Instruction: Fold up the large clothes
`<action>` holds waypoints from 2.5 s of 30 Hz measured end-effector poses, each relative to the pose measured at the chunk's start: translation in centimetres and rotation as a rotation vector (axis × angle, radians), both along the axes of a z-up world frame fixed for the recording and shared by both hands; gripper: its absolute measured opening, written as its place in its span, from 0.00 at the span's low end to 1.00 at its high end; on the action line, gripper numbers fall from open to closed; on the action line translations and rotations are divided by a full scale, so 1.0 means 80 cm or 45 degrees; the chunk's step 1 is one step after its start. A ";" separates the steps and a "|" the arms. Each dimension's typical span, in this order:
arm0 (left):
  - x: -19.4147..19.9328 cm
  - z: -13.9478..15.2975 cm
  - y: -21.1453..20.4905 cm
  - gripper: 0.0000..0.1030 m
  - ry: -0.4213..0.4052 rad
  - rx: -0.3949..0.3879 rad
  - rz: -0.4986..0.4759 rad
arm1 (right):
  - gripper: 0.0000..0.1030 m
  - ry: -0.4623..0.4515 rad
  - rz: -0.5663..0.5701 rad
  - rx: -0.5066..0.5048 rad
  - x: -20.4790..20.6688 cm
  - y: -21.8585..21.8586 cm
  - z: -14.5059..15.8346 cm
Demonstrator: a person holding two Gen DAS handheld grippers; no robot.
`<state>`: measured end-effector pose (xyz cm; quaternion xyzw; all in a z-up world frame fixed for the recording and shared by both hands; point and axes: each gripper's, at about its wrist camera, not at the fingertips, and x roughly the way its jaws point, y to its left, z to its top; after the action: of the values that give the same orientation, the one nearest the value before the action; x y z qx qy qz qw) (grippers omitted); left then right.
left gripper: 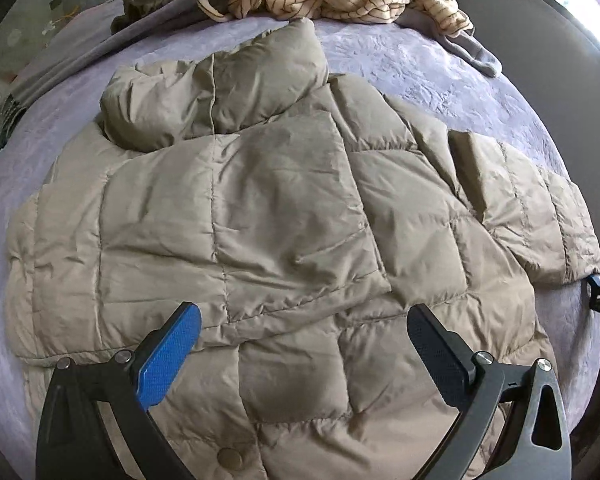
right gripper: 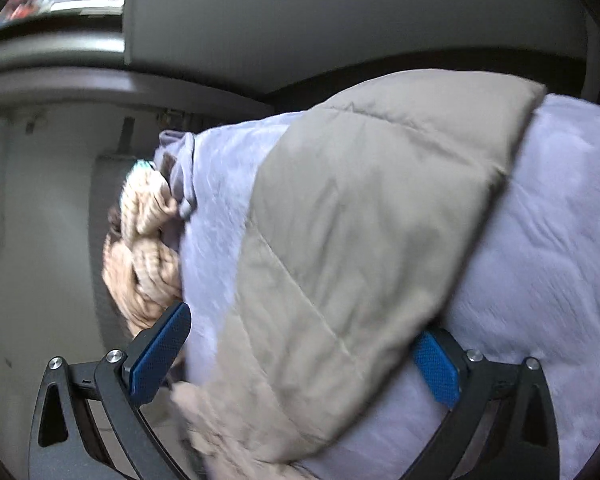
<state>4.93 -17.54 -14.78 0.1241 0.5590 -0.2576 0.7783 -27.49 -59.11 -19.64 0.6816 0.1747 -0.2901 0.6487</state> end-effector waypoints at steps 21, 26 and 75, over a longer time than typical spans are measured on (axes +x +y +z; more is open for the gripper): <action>0.064 0.016 0.146 1.00 -0.151 -0.002 0.240 | 0.06 0.159 0.892 -0.799 0.286 0.200 0.175; 0.081 0.009 0.198 1.00 -0.137 0.006 0.289 | 0.06 0.230 1.230 -1.040 0.366 0.348 0.166; 0.173 -0.035 0.244 1.00 0.444 -0.894 0.365 | 0.58 0.286 1.652 -0.615 0.361 0.470 0.076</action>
<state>18.79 1.95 -17.55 -0.2735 0.5723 -0.3388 0.6949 1.40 -21.50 -13.57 0.2423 0.5429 0.0562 0.8021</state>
